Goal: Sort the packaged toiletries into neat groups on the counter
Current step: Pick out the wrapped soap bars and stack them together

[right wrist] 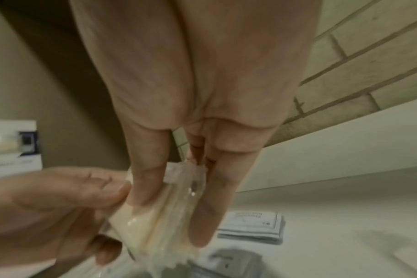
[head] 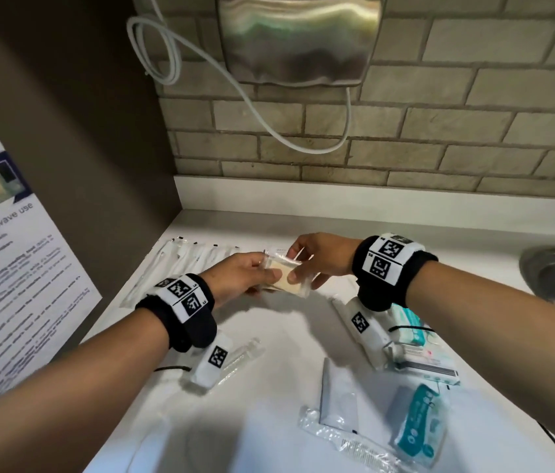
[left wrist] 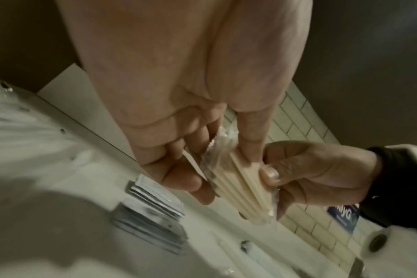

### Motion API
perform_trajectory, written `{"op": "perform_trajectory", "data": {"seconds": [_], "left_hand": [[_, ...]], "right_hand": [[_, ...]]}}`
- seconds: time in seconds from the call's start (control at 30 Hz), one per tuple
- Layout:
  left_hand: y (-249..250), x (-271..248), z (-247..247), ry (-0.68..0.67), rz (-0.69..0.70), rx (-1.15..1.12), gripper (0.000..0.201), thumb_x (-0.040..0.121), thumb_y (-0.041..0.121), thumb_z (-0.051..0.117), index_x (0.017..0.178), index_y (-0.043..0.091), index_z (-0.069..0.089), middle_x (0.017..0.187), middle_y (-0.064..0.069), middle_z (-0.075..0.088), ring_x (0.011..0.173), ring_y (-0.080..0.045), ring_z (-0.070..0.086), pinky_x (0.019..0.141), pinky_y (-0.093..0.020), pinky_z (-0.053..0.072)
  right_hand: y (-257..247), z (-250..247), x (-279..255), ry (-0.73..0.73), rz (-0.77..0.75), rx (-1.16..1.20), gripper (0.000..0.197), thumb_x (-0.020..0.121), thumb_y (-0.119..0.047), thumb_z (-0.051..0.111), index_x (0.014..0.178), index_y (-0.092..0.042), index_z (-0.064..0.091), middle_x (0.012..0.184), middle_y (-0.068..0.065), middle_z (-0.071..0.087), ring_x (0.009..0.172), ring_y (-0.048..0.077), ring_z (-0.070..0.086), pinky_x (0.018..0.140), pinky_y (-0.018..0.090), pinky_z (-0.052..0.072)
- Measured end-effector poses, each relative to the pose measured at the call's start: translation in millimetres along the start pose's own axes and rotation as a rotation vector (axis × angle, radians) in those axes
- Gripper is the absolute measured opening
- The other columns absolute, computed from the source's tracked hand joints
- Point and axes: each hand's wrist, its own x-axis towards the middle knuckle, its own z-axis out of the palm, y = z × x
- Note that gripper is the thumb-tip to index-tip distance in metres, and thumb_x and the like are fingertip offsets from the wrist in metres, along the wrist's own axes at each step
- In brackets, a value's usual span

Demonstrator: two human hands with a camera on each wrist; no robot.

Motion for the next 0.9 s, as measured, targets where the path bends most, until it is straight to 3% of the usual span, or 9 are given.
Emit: {"op": "perform_trajectory", "data": {"seconds": [0.07, 0.17, 0.2, 0.27, 0.33, 0.47, 0.63, 0.9], "left_hand": [[-6.1, -3.0, -13.3, -0.049, -0.007, 0.124, 0.026, 0.088, 0.020, 0.068, 0.113, 0.012, 0.065, 0.094, 0.000, 0.072, 0.081, -0.013, 0.064, 0.071, -0.023, 0.047], [-12.5, -5.4, -22.8, -0.099, -0.031, 0.302, 0.032, 0.084, 0.018, 0.073, 0.113, 0.008, 0.064, 0.093, -0.004, 0.071, 0.081, -0.016, 0.069, 0.072, -0.024, 0.051], [-15.3, -5.7, -23.7, -0.108, -0.034, 0.405, 0.032, 0.084, 0.018, 0.073, 0.113, 0.010, 0.063, 0.093, -0.004, 0.070, 0.083, -0.014, 0.069, 0.072, -0.022, 0.052], [-21.6, -4.0, -23.3, -0.121, -0.016, 0.666, 0.035, 0.081, 0.026, 0.076, 0.113, 0.019, 0.063, 0.099, 0.000, 0.069, 0.093, -0.019, 0.067, 0.084, -0.030, 0.053], [-27.8, -4.0, -19.5, -0.099, 0.008, 0.831, 0.034, 0.078, 0.028, 0.075, 0.109, 0.023, 0.063, 0.099, 0.005, 0.066, 0.091, -0.018, 0.063, 0.083, -0.029, 0.050], [-37.0, -4.2, -10.8, -0.043, 0.075, 0.896, 0.026, 0.075, 0.023, 0.070, 0.099, 0.024, 0.061, 0.092, 0.006, 0.065, 0.081, -0.017, 0.063, 0.072, -0.027, 0.053], [-39.7, -1.9, -6.9, -0.068, 0.133, 0.990, 0.016, 0.076, 0.020, 0.063, 0.091, 0.022, 0.058, 0.087, 0.002, 0.065, 0.077, -0.018, 0.062, 0.064, -0.026, 0.048], [-44.4, 0.9, -4.2, -0.044, 0.115, 0.934, 0.020, 0.072, 0.024, 0.069, 0.085, 0.027, 0.055, 0.088, 0.005, 0.062, 0.079, -0.017, 0.060, 0.067, -0.027, 0.048]], "right_hand": [[-0.3, 15.1, 3.9, -0.002, -0.012, -0.082, 0.042, 0.080, -0.009, 0.075, 0.117, -0.003, 0.054, 0.105, 0.008, 0.057, 0.080, 0.022, 0.063, 0.080, 0.039, 0.059], [2.2, 36.9, 9.1, 0.012, -0.016, -0.260, 0.040, 0.080, -0.016, 0.075, 0.116, -0.006, 0.059, 0.112, 0.008, 0.060, 0.075, 0.020, 0.062, 0.082, 0.040, 0.058], [3.0, 44.3, 10.8, 0.017, -0.017, -0.362, 0.039, 0.081, -0.021, 0.074, 0.115, -0.009, 0.060, 0.114, 0.007, 0.061, 0.078, 0.020, 0.061, 0.081, 0.039, 0.056], [4.2, 57.6, 12.1, 0.032, -0.039, -0.575, 0.038, 0.082, -0.026, 0.070, 0.115, -0.012, 0.059, 0.114, 0.006, 0.061, 0.090, 0.022, 0.058, 0.084, 0.036, 0.050], [5.5, 69.5, 14.0, 0.044, -0.069, -0.665, 0.035, 0.083, -0.026, 0.066, 0.113, -0.009, 0.060, 0.112, 0.009, 0.061, 0.099, 0.026, 0.058, 0.087, 0.037, 0.048], [11.0, 82.3, 14.5, 0.089, -0.080, -0.700, 0.027, 0.081, -0.026, 0.064, 0.099, -0.007, 0.061, 0.105, 0.015, 0.060, 0.091, 0.031, 0.060, 0.077, 0.036, 0.050], [15.1, 88.7, 10.8, 0.080, -0.019, -0.786, 0.035, 0.083, -0.037, 0.057, 0.102, -0.009, 0.064, 0.101, 0.014, 0.061, 0.089, 0.030, 0.062, 0.077, 0.036, 0.053], [20.6, 82.0, 6.7, 0.037, -0.034, -0.761, 0.031, 0.085, -0.027, 0.058, 0.109, -0.008, 0.062, 0.106, 0.013, 0.060, 0.095, 0.029, 0.060, 0.080, 0.034, 0.049]]}}
